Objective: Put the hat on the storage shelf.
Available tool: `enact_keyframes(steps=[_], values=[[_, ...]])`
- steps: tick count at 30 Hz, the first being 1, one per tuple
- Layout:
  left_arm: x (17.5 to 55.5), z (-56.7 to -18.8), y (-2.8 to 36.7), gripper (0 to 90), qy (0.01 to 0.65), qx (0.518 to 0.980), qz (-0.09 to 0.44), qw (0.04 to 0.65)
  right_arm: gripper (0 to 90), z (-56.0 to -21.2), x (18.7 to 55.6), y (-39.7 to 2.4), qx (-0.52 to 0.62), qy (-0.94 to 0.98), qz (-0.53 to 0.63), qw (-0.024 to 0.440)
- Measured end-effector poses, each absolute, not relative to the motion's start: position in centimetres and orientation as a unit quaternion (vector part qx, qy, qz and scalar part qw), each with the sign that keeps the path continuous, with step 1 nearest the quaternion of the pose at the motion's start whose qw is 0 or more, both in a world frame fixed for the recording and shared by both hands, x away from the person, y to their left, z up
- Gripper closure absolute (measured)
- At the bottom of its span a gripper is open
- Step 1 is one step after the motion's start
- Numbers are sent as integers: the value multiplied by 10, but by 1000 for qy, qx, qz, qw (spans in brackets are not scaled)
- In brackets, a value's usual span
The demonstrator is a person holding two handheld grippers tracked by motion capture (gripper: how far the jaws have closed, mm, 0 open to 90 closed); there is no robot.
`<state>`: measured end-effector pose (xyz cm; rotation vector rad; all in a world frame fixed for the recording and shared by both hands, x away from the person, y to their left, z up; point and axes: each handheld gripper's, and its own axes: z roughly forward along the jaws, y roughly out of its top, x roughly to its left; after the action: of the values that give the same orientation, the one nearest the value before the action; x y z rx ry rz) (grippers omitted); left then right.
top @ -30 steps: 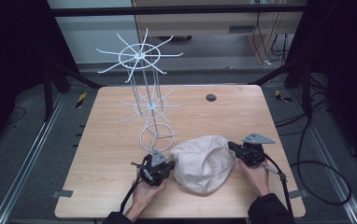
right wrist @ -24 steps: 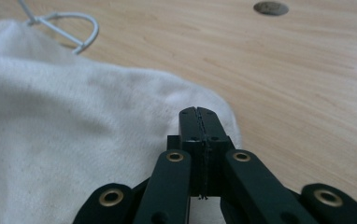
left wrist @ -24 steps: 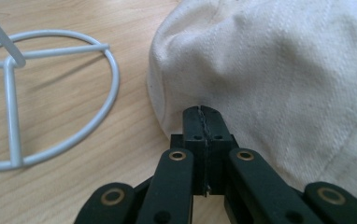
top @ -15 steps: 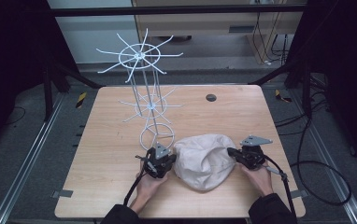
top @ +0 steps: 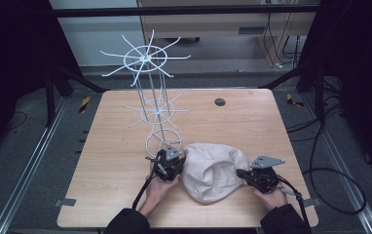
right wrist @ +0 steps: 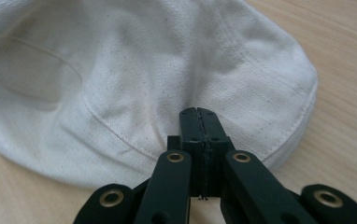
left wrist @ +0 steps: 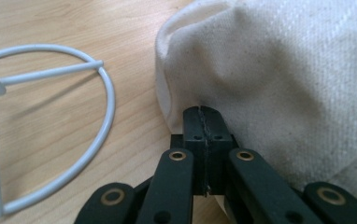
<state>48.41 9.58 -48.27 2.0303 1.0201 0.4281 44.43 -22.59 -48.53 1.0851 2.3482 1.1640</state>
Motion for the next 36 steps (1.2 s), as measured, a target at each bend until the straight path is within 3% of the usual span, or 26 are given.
enact_keyframes(steps=[10,16,22,29,36], values=[[469,-469,125,898,412,797,185,401,900,-476,432,-229,375,808,425,160],[433,-467,143,898,403,805,171,402,900,-474,455,-242,417,774,430,204],[408,-474,132,898,379,820,152,401,900,-485,483,-249,452,760,418,212],[412,-482,108,898,360,831,150,398,900,-494,491,-248,436,782,391,212],[429,-483,106,898,372,825,164,393,900,-492,478,-250,414,804,389,180]])
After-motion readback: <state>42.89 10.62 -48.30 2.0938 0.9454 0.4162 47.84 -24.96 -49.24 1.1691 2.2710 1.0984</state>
